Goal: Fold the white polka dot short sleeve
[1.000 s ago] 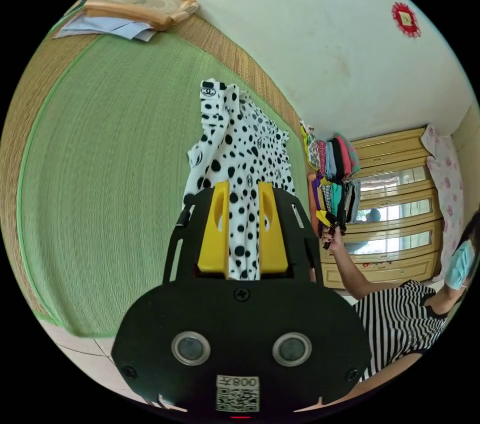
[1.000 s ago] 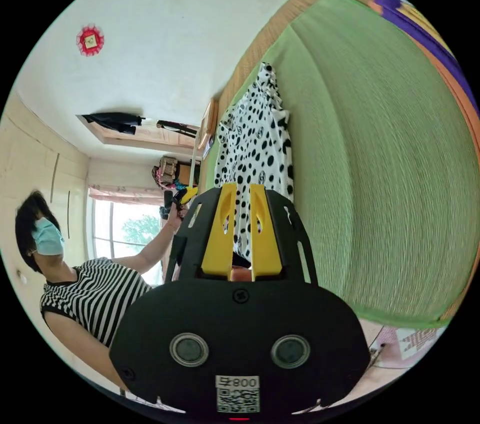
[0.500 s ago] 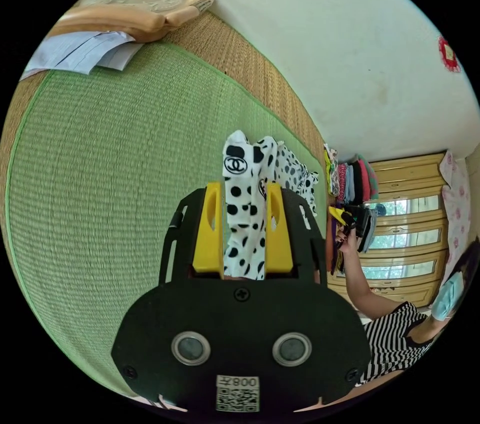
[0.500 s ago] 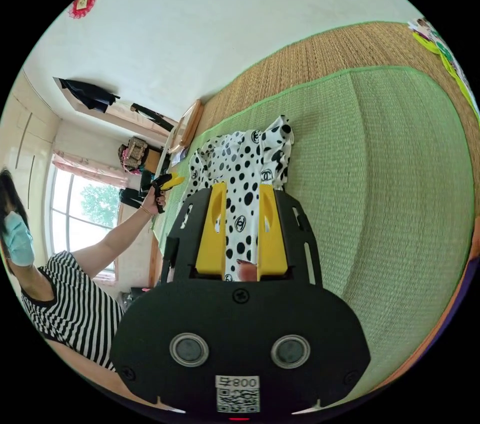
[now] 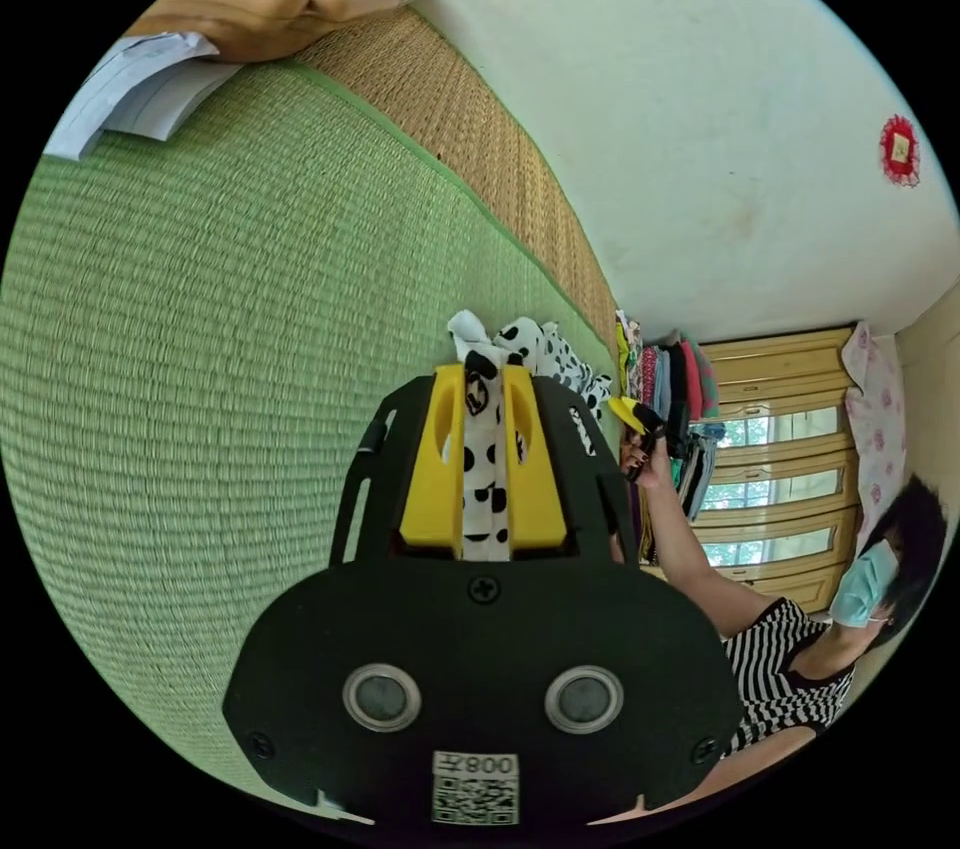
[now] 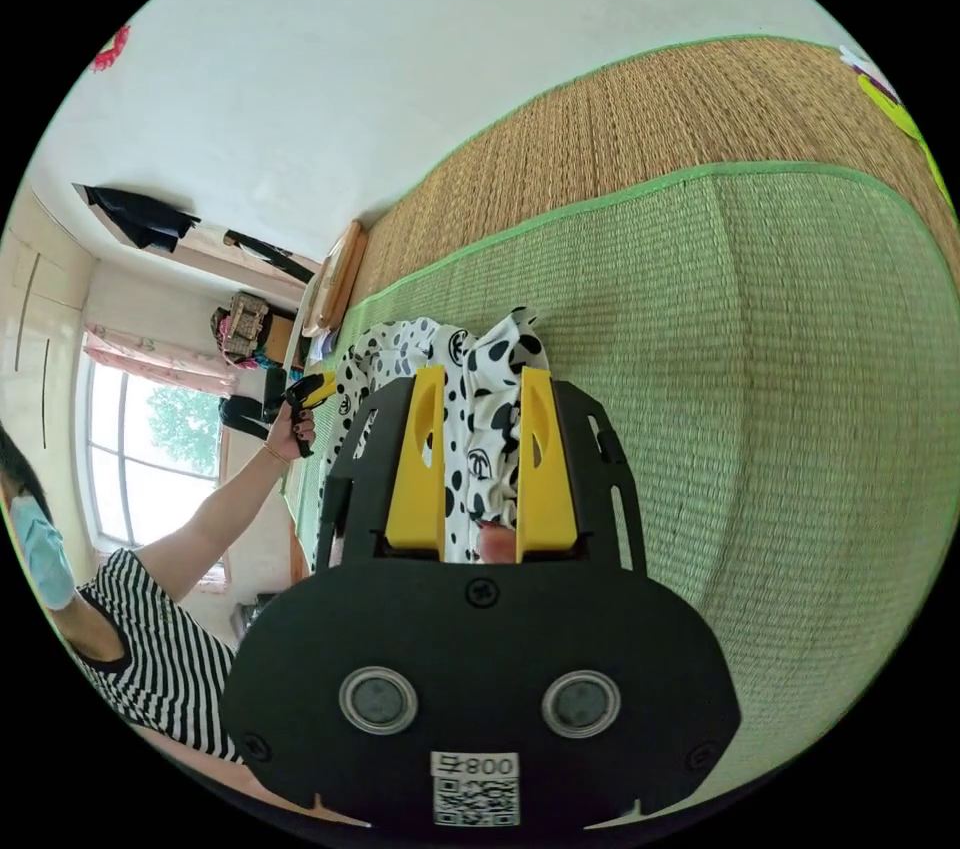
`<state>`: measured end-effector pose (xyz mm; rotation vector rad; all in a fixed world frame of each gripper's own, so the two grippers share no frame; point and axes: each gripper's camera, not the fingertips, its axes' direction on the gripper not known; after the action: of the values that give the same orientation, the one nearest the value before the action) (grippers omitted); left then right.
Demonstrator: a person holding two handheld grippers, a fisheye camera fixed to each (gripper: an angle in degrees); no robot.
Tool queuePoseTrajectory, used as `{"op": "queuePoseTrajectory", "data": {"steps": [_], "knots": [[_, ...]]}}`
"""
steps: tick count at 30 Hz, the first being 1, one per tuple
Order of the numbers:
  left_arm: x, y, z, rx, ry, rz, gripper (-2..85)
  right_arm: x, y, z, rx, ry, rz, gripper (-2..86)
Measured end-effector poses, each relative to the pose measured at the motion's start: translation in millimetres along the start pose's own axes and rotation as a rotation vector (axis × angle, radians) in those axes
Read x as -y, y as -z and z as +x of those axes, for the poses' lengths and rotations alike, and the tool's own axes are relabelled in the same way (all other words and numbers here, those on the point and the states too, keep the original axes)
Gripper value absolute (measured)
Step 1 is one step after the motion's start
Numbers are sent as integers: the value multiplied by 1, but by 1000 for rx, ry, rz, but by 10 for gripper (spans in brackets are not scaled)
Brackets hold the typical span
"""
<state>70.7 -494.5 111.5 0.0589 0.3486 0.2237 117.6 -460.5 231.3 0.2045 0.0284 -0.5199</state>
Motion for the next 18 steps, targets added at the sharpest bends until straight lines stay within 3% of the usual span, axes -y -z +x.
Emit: {"op": "queuePoseTrajectory", "data": {"steps": [8, 13, 15, 18], "knots": [[20, 6, -1, -27, -48, 5, 26, 29, -26, 21, -6, -57, -37, 38], [2, 40, 27, -59, -212, 104, 21, 14, 6, 1, 61, 74, 32, 10], [-21, 55, 41, 17, -306, 119, 20, -11, 31, -20, 21, 182, 71, 7], [-38, 51, 16, 143, -221, 93, 19, -44, 37, -11, -107, 165, 82, 5]]}}
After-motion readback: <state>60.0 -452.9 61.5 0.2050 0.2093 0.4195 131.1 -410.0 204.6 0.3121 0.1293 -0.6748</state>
